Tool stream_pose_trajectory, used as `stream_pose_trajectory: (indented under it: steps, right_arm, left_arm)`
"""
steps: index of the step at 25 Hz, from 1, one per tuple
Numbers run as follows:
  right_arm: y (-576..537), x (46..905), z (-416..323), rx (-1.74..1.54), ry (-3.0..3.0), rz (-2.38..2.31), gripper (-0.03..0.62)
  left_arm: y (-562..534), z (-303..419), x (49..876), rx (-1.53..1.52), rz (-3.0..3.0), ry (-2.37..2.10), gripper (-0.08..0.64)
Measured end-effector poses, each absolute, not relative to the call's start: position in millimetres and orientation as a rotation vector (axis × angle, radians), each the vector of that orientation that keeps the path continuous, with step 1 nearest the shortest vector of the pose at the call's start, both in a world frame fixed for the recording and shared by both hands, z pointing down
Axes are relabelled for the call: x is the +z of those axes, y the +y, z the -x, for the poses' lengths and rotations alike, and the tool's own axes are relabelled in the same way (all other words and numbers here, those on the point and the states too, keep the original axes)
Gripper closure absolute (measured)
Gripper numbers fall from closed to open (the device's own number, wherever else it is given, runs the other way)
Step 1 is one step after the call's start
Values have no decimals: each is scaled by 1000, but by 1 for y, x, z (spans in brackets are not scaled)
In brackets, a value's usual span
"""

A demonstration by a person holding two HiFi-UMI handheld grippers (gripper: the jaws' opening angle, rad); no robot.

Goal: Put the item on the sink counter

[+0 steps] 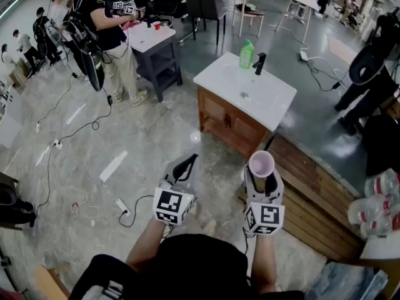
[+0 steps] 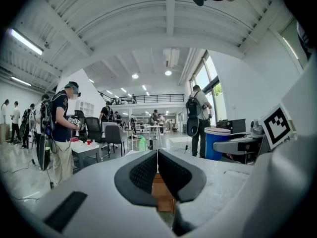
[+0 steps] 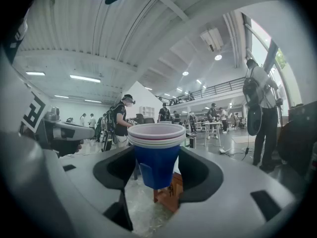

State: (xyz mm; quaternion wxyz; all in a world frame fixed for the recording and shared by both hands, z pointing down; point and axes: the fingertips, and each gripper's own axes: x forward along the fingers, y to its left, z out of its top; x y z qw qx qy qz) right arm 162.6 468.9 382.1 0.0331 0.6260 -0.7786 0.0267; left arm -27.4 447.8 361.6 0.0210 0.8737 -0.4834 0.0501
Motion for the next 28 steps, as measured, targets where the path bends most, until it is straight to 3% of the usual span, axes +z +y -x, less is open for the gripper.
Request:
stream_pose_trajectory:
  steps: [16,28]
  right_arm:
    - [450,392,-161,95,-2423,-1881,319]
    - [358,400,-151,122,-2415,-1888,321]
  left_arm:
    - [433,28,369,179,-2686,-1526,554]
    - [338,40,374,189,-2678,-1519,554]
